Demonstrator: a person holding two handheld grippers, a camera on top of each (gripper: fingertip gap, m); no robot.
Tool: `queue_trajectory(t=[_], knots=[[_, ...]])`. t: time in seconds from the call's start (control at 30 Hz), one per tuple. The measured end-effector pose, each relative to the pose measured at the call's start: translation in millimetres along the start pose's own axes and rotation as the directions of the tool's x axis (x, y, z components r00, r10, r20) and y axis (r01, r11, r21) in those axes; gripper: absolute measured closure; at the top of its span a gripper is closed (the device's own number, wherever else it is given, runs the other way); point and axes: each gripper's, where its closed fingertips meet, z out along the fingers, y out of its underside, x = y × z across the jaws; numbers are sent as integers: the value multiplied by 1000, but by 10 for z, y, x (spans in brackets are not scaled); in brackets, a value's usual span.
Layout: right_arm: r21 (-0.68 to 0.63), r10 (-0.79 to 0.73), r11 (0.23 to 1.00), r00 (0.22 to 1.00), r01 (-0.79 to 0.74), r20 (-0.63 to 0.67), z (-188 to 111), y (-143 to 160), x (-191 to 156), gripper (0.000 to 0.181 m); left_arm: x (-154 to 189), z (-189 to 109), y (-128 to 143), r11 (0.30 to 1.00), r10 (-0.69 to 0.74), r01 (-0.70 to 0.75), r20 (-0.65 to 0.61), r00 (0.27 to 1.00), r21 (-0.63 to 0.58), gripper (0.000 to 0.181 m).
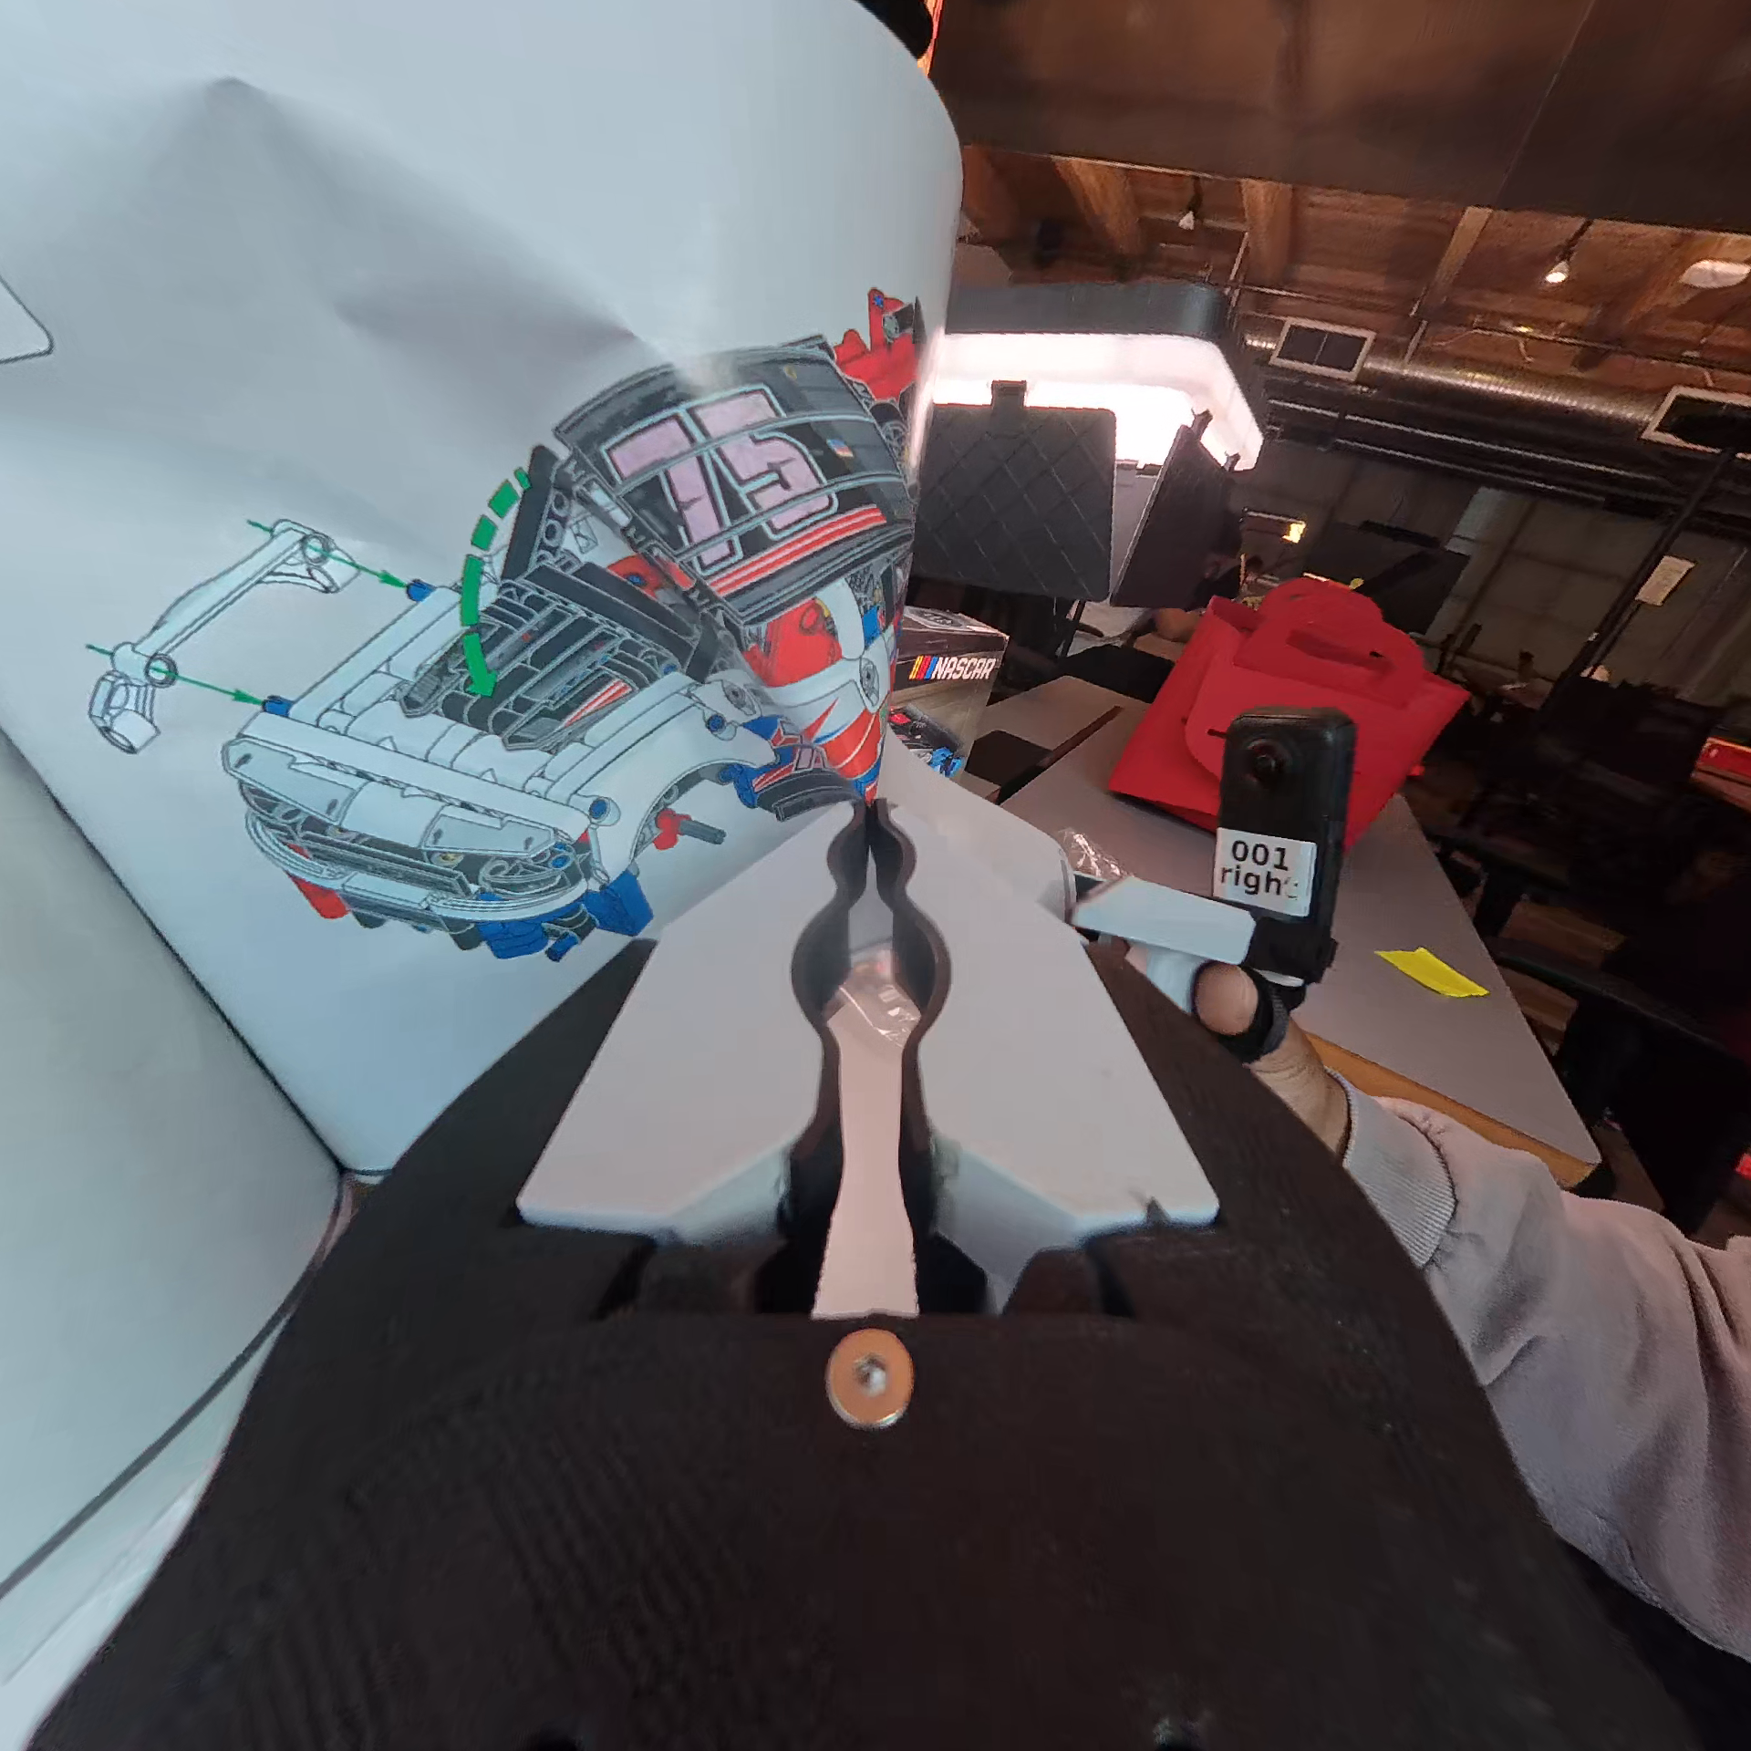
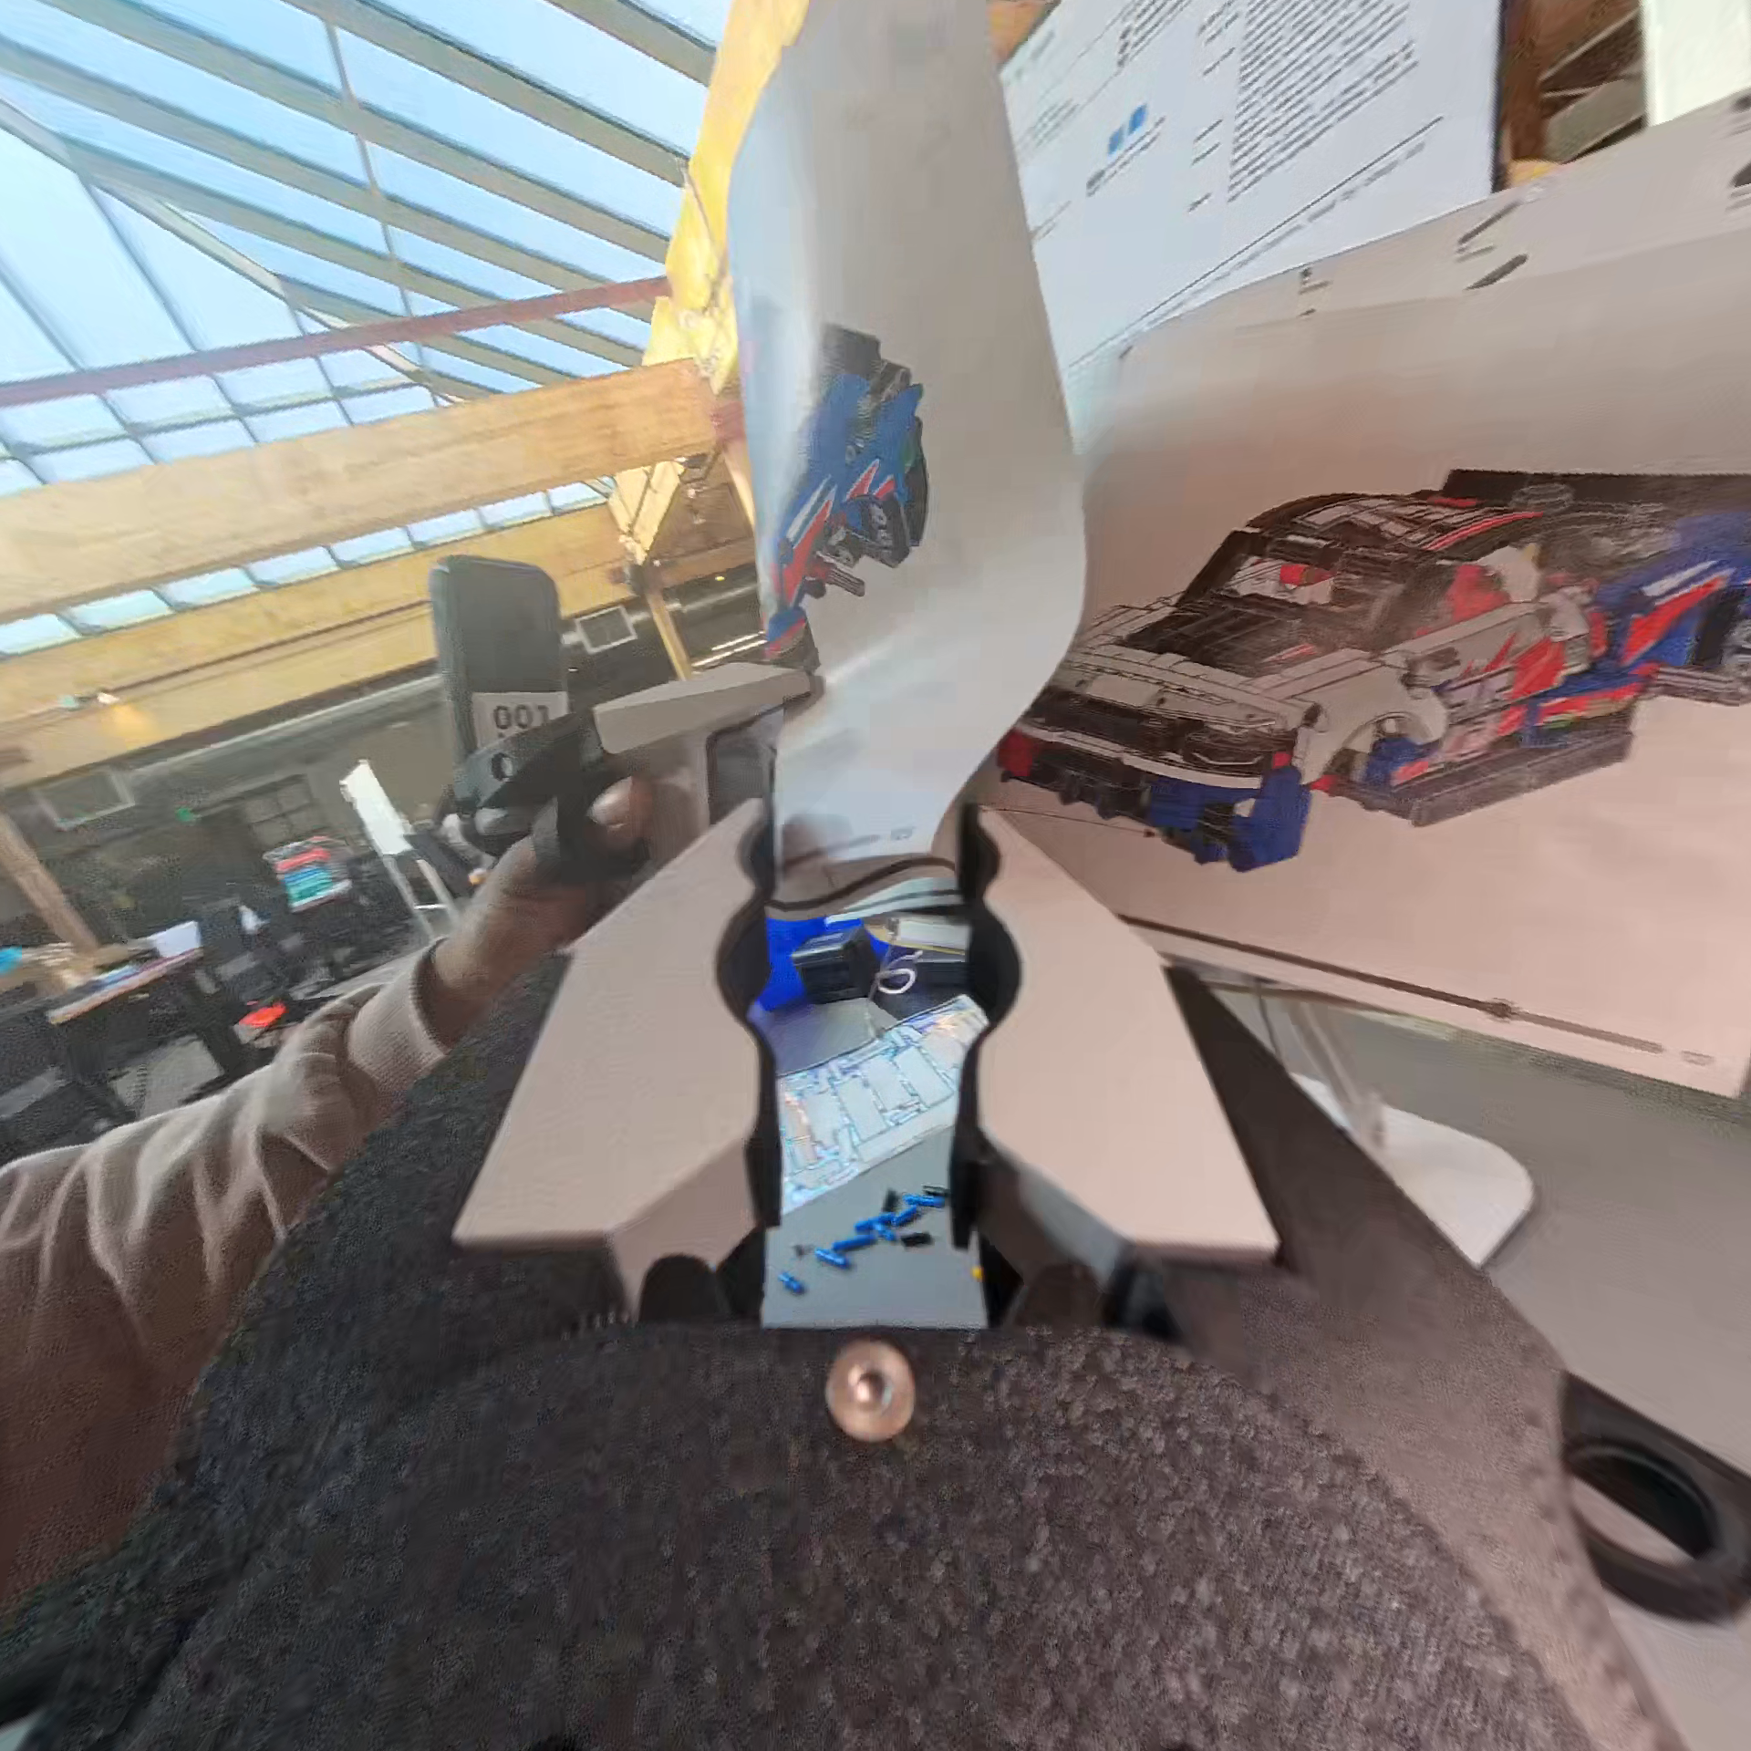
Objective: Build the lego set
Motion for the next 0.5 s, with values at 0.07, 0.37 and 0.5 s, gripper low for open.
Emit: queue_trajectory(t=[0.07,0.37,0.5], knots=[[50,28,998,993,-34,110,13,-97,-218,181,6,-50,9,1000,-5,5,1,1000,-5,181],[-42,-853,522,521,852,-28,268,170,-940,181,281,-645,-279,998,16,-24,142,990,53,128],[-116,-987,157,160,981,21,559,534,-1252,181,647,-974,-323,995,62,-73,136,989,75,119]])
